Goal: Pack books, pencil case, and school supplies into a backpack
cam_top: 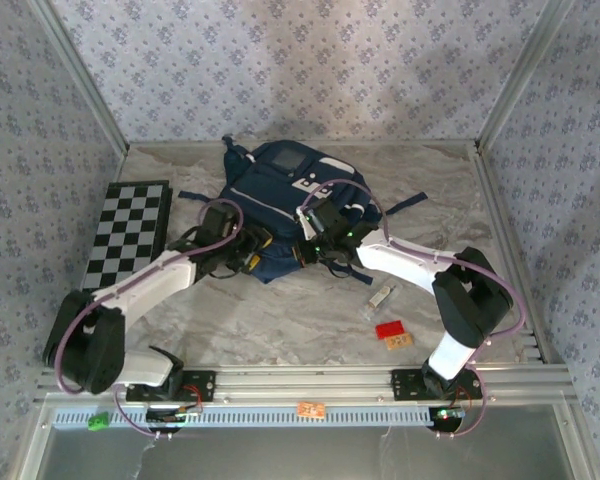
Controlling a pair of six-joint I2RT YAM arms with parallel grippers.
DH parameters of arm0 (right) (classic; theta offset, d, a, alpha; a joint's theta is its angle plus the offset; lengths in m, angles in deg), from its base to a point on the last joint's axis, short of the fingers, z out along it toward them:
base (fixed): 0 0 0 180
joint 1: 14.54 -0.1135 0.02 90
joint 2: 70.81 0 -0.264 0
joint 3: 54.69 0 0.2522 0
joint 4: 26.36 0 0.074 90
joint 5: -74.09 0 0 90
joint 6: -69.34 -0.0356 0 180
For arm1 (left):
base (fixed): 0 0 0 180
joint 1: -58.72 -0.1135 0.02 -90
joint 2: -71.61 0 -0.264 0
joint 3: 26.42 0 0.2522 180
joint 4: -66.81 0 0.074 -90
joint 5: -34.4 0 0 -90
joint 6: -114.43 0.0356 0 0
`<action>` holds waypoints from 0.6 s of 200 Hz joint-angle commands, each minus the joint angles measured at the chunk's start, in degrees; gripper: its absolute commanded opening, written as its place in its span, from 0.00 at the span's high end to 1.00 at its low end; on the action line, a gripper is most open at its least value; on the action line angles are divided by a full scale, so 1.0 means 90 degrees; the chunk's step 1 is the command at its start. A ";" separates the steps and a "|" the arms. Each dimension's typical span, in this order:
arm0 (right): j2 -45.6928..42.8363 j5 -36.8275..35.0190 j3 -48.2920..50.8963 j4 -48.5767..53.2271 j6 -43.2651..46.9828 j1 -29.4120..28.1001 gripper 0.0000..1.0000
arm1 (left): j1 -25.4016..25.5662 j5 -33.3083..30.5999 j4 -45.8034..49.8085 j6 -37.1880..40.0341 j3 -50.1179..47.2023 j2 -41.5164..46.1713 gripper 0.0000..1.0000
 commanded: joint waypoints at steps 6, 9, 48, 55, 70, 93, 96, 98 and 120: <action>0.0159 0.0084 -0.0120 -0.0055 -0.0086 -0.0068 1.00 | 0.0233 -0.0786 -0.0715 -0.0638 0.0636 -0.0535 0.47; 0.0169 0.0075 -0.0120 -0.0054 -0.0080 -0.0068 1.00 | 0.0259 -0.0830 -0.0704 -0.0647 0.0690 -0.0582 0.48; 0.0227 -0.0092 -0.0188 0.0113 0.0064 -0.0038 1.00 | 0.0402 -0.1534 -0.0413 -0.0709 0.1042 -0.0920 0.77; 0.0194 -0.0215 -0.0198 0.0230 0.0103 -0.0003 1.00 | 0.0336 -0.1570 -0.0298 -0.0664 0.1051 -0.0935 0.89; 0.0081 -0.0392 -0.0151 0.0513 0.0207 0.0160 1.00 | 0.0068 -0.1319 -0.0207 -0.0438 0.1020 -0.0865 1.00; -0.0204 -0.0503 0.0039 0.0813 0.0442 0.0716 1.00 | -0.0539 -0.0949 0.0822 0.0512 0.1197 -0.0473 1.00; -0.0238 -0.0512 0.0053 0.0846 0.0470 0.0793 1.00 | -0.0635 -0.0906 0.0902 0.0665 0.1198 -0.0400 1.00; -0.0254 -0.0529 0.0062 0.0869 0.0490 0.0843 1.00 | -0.0698 -0.0855 0.0933 0.0761 0.1181 -0.0363 1.00; -0.0141 -0.0551 0.0008 0.1024 0.0617 0.1473 1.00 | -0.1471 0.0003 0.1284 0.1787 0.1251 -0.0291 1.00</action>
